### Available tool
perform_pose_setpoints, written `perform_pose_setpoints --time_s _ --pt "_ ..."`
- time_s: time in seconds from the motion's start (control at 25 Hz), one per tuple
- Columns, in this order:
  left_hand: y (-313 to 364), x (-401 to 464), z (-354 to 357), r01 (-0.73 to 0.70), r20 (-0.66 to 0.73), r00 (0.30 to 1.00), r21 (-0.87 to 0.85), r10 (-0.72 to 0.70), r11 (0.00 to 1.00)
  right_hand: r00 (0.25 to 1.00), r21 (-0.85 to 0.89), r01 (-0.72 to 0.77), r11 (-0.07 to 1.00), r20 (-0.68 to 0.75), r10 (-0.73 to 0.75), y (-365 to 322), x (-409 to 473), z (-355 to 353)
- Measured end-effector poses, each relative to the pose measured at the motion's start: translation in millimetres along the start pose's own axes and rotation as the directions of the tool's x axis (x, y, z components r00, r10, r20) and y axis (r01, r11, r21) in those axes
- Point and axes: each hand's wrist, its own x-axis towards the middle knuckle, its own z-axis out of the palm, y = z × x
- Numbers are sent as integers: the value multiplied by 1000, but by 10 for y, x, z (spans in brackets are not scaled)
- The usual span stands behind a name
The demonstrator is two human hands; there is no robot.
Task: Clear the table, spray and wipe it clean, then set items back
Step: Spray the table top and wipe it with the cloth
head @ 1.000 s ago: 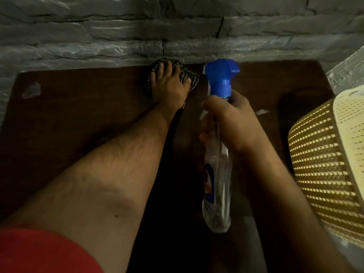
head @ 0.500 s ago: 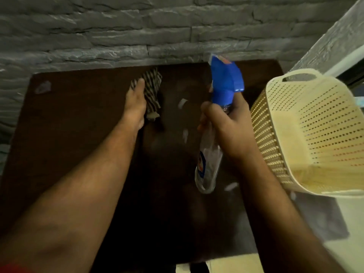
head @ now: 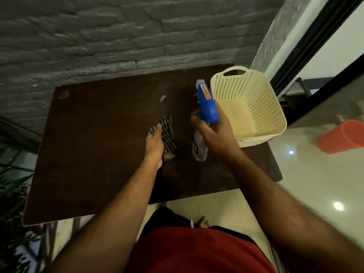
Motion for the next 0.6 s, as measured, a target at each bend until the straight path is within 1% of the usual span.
perform_pose_setpoints --time_s 0.16,0.28,0.4,0.52,0.6 --pt "-255 -305 118 58 -17 998 130 -56 990 998 -38 -28 999 47 30 145 -266 -299" --pt "-450 -432 266 92 27 995 239 -101 967 997 -72 -34 997 65 39 253 -362 -417" --pt "-555 -520 428 77 35 995 389 -98 918 993 -103 -71 992 84 80 362 -427 -515" --pt "-605 -507 503 78 46 992 483 -114 872 989 -81 -102 992 100 109 390 -431 -613" --pt "-651 -465 498 73 36 993 566 -114 821 986 -86 -119 989 106 128 382 -412 -673"
